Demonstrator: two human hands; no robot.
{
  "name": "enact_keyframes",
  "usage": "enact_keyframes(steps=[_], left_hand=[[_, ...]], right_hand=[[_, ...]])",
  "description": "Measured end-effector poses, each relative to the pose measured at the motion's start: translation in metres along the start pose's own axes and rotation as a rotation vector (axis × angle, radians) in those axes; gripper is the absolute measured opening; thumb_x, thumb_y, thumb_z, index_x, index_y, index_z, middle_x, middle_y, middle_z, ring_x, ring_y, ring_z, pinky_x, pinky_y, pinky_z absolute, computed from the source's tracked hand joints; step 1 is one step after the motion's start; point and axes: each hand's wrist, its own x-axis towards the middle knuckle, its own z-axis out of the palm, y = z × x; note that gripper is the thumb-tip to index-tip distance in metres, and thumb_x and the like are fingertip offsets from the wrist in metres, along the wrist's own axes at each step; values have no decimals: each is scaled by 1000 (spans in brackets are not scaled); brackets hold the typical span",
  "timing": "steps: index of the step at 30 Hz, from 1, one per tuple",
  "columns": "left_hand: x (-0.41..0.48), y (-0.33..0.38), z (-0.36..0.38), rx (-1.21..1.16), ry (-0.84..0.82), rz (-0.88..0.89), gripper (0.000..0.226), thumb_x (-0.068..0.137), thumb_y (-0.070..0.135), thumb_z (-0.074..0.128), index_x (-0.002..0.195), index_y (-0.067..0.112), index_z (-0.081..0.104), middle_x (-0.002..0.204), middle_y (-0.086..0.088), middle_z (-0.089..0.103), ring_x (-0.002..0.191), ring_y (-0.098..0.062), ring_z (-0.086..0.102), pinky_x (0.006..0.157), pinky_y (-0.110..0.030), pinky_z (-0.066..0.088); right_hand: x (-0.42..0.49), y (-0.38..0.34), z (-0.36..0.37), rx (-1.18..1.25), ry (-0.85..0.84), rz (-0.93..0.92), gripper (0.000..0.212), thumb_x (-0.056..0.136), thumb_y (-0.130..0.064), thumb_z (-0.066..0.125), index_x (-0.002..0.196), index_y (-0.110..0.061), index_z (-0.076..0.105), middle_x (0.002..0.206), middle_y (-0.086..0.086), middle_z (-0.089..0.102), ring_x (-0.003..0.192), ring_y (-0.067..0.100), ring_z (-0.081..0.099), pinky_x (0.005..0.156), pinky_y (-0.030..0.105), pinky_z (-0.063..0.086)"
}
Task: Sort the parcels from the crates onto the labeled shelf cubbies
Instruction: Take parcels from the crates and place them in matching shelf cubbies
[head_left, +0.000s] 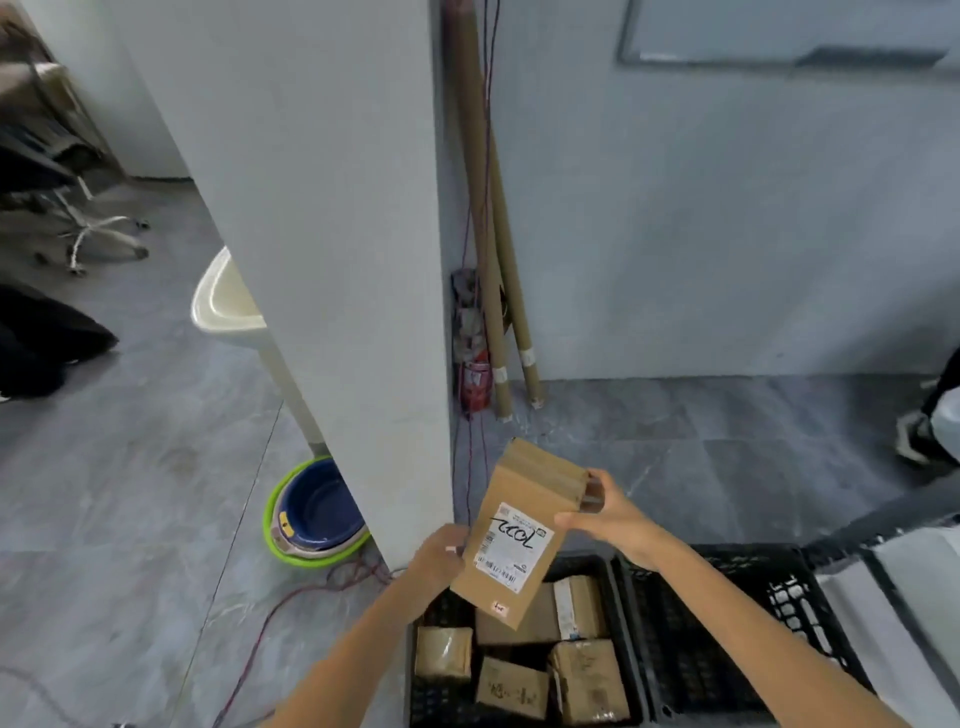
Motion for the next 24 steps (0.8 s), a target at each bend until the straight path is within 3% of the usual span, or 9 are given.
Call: enact_keyframes(steps=[3, 6, 8, 11, 14, 15, 17, 20, 24], left_hand=[[-34, 74, 0, 75, 32, 89, 46, 85, -6, 52, 129, 8, 52, 126, -10, 55, 118, -28, 54, 93, -30, 45], [-67, 134, 0, 34, 20, 162, 45, 72, 10, 65, 116, 2, 56, 115, -19, 61, 99, -24, 60, 80, -34, 47], [-64, 156, 0, -24, 15, 205, 64, 51, 33, 70, 107, 2, 61, 112, -21, 65, 94, -24, 63, 77, -36, 50], [-91, 195, 10, -262, -31, 227, 99, 50, 48, 86, 131, 10, 44, 124, -6, 61, 110, -24, 61, 81, -39, 55], [-146, 236, 42, -442, -268, 252, 87, 62, 36, 83, 136, 18, 39, 132, 0, 56, 119, -21, 54, 82, -39, 52], [-160, 245, 55, -436, -343, 261, 79, 68, 32, 77, 136, 21, 38, 135, 0, 53, 123, -22, 50, 92, -44, 48], [-173, 260, 77, -435, -436, 311, 75, 70, 26, 73, 135, 24, 34, 139, 0, 48, 128, -23, 44, 104, -53, 37], [-189, 291, 112, -502, -450, 451, 70, 79, 12, 69, 137, 25, 30, 137, -3, 47, 127, -23, 45, 104, -55, 37], [-219, 334, 172, -647, -537, 542, 76, 77, 6, 67, 138, 25, 27, 133, -11, 51, 124, -29, 50, 94, -53, 46]], right_hand=[[-50, -61, -42, 144, 72, -49, 70, 72, -7, 79, 126, -20, 36, 123, 5, 51, 110, 18, 55, 75, 27, 54], [-93, -108, -82, 277, 162, -150, 64, 76, -2, 74, 127, -15, 38, 129, 12, 50, 109, 24, 59, 85, 37, 56], [-123, -134, -106, 391, 216, -222, 58, 78, 0, 71, 126, -13, 39, 131, 15, 50, 100, 23, 62, 85, 38, 56], [-170, -162, -134, 558, 267, -314, 59, 78, 0, 70, 128, -10, 39, 121, 16, 55, 86, 23, 66, 75, 37, 60], [-214, -167, -158, 745, 300, -394, 96, 47, -18, 93, 126, -8, 40, 110, 13, 62, 80, 22, 71, 66, 38, 60], [-229, -165, -165, 790, 301, -425, 107, 37, -25, 96, 127, -6, 40, 115, 16, 62, 86, 25, 71, 70, 39, 59], [-258, -159, -179, 863, 315, -497, 118, 38, -29, 97, 136, 0, 37, 130, 22, 55, 109, 34, 62, 82, 43, 57], [-304, -144, -201, 949, 346, -563, 114, 42, -29, 95, 138, -5, 39, 140, 23, 45, 129, 40, 44, 89, 46, 54], [-360, -112, -228, 869, 369, -642, 98, 51, -41, 90, 134, -14, 48, 139, 18, 49, 127, 35, 48, 90, 43, 54]])
